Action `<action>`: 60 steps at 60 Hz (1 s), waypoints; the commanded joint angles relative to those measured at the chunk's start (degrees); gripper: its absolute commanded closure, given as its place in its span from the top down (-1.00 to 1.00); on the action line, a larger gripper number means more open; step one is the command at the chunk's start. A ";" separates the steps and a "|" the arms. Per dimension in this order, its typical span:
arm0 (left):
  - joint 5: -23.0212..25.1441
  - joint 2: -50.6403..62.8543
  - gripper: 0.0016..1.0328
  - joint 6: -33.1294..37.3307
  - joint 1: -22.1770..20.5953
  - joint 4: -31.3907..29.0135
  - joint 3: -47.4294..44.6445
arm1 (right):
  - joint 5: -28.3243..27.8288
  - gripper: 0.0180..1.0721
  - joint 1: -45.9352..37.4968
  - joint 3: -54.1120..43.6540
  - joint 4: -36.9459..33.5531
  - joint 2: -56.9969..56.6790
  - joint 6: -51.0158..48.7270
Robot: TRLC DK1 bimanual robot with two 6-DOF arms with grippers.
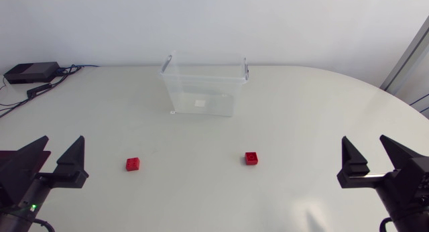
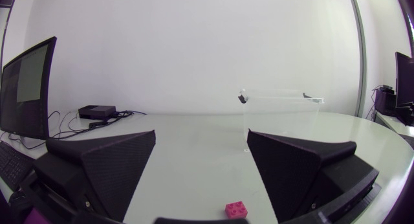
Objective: Place the duplo bricks in the container
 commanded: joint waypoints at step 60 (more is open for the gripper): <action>0.06 -0.60 0.92 -1.52 -0.89 -0.34 -1.23 | -1.03 0.92 1.13 20.34 10.91 29.41 1.15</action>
